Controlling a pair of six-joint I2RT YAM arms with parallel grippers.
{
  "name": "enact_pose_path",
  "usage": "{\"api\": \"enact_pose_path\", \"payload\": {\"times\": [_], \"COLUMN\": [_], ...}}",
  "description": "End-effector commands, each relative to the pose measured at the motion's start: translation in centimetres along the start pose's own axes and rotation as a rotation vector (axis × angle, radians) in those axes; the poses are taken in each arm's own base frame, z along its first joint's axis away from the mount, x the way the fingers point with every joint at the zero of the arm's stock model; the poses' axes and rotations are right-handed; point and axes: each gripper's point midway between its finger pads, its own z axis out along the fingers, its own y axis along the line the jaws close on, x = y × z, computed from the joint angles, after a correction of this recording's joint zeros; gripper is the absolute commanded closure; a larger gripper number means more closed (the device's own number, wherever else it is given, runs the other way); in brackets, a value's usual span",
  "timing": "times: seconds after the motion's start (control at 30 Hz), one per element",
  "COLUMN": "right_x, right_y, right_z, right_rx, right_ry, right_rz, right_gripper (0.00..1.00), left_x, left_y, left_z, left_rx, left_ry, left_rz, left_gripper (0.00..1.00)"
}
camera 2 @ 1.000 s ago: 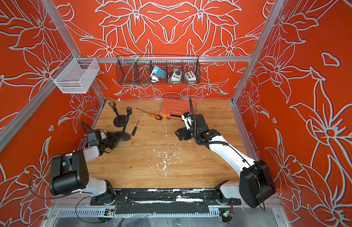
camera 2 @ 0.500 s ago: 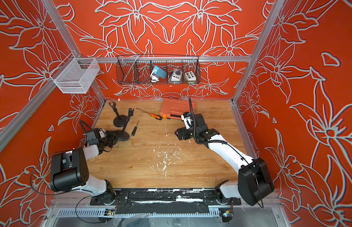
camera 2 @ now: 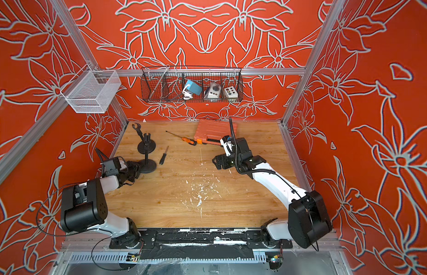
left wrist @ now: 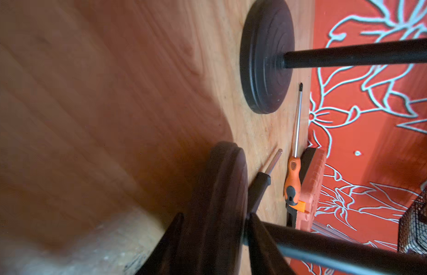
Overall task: Assemble a microphone stand
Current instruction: Place the microphone stand at the center of the board.
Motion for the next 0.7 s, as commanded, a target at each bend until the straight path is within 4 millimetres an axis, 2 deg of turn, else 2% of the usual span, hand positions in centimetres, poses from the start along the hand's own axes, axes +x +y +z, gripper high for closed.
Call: {"api": "enact_pose_path", "payload": {"times": [0.0,0.2,0.4,0.47,0.6,0.63,0.67], "right_x": [-0.4,-0.1,-0.9,-1.3,-1.9,-2.1,-2.2], "right_y": [-0.3,-1.5,-2.9,-3.9,-6.8,-7.5,-8.5], "right_z": [0.0,0.0,-0.2,-0.5,-1.5,-1.9,-2.3], "right_rx": [-0.001,0.036,0.105,0.149,0.283,0.322,0.369], "right_ry": [-0.003,-0.006,-0.032,-0.047,-0.122,-0.145,-0.172], "right_rz": [0.0,0.011,0.0,-0.014,-0.042,-0.05,-0.057], "right_gripper": [0.11,0.1,0.09,0.08,0.06,0.05,0.04], "left_x": [-0.7,-1.9,-2.9,-3.4,-4.6,-4.8,-5.1], "left_y": [1.0,2.6,4.1,4.0,2.4,2.2,1.8], "left_z": [-1.1,-3.0,-5.2,-5.8,-7.1,-7.5,-7.9], "left_rx": [-0.067,-0.215,-0.343,-0.346,-0.269,-0.251,-0.235], "left_ry": [-0.053,-0.138,-0.22,-0.266,-0.399,-0.436,-0.48], "left_rz": [0.031,0.09,0.163,0.203,0.321,0.341,0.372], "left_gripper": [0.58,0.58,0.58,0.57,0.54,0.5,0.41]}}
